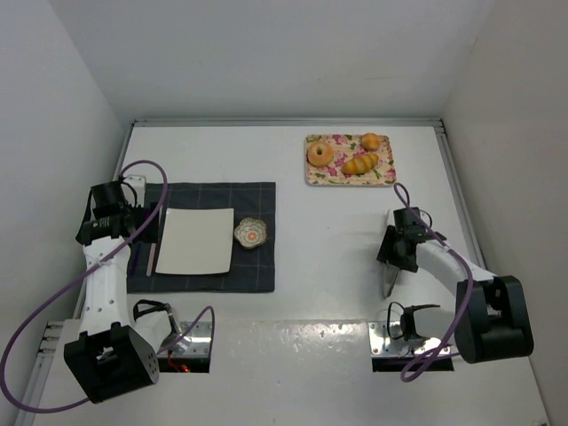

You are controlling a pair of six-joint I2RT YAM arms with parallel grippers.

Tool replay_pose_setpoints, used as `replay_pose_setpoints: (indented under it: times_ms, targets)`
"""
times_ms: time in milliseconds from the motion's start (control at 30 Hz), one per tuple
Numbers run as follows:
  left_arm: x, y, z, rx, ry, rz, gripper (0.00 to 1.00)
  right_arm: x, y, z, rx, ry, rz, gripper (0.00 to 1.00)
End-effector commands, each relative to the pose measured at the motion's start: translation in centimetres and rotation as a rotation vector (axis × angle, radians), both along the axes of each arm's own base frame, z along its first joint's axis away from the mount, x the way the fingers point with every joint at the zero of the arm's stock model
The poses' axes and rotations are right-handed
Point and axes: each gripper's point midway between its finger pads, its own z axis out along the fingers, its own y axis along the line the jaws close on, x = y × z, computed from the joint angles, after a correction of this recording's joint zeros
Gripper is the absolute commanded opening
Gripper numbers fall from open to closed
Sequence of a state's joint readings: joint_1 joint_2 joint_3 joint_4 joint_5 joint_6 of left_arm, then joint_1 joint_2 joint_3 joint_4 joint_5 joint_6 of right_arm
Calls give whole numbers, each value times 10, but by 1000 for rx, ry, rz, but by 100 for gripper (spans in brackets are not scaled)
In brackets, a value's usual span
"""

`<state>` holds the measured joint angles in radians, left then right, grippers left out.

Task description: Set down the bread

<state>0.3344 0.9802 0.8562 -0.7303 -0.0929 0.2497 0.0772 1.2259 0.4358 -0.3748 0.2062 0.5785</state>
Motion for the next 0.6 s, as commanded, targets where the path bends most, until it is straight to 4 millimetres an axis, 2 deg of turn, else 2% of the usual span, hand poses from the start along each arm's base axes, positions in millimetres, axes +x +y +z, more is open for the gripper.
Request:
replay_pose_setpoints:
  times_ms: [0,33,67,100,167,200,233,267,300,333,367,400,433,567]
  targets:
    - [8,1,18,10,-49,3,100,-14,-11,-5,-50,35,-4,59]
    - [8,1,18,10,-49,3,100,-9,-11,2,-50,4,-4,58]
    - [8,1,18,10,-49,3,100,-15,-12,4,-53,32,8,56]
    - [8,1,18,10,-49,3,100,-6,-11,16,-53,-3,9,52]
    - [10,1,22,14,-60,3,100,13,-4,48,-23,-56,38,52]
    - [10,1,20,11,-51,3,100,11,-4,55,-15,-37,59,52]
    - [10,1,20,11,-51,3,100,29,0,85,4,-79,79,52]
    - [11,2,23,14,-60,3,100,29,10,92,50,-57,120,52]
    - [11,2,23,14,-60,3,100,22,10,97,62,-7,131,52]
    - [14,1,25,7,-64,-5,100,30,14,126,74,-16,149,54]
    - [14,1,25,7,-64,-5,100,30,22,125,121,34,176,54]
    - [15,-1,25,0,-66,-11,100,15,22,127,127,109,191,54]
    - [17,0,27,1,-67,-11,100,28,35,145,196,82,226,54]
    - [21,-2,28,-12,-71,-23,100,36,50,162,263,63,261,52]
